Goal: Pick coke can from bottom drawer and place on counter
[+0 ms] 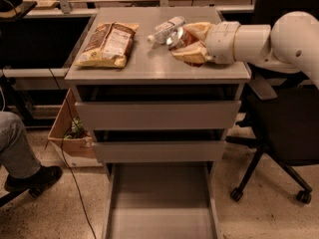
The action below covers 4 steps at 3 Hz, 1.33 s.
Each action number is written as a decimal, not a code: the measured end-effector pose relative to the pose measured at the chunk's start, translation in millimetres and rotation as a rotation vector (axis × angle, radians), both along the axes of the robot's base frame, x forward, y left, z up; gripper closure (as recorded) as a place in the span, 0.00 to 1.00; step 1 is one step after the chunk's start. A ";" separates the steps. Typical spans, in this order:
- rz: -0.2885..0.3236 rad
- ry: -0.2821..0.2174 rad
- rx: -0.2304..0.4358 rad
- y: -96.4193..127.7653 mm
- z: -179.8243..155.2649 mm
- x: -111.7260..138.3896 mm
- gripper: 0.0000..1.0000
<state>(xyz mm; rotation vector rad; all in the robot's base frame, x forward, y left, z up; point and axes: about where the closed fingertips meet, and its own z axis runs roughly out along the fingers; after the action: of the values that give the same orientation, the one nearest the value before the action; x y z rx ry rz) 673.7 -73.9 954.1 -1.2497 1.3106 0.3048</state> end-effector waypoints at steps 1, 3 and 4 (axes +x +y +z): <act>-0.011 0.015 0.018 43.3 -3.5 38.8 1.00; -0.046 0.105 -0.063 94.8 -53.0 86.1 0.73; -0.064 0.141 -0.105 98.2 -76.5 97.4 0.50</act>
Offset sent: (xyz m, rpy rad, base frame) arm 0.0893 0.1044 -0.0358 -0.0044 0.0878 -0.0262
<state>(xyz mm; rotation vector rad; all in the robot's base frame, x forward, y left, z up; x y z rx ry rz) 771.1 24.3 877.6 -1.2900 1.5005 0.2856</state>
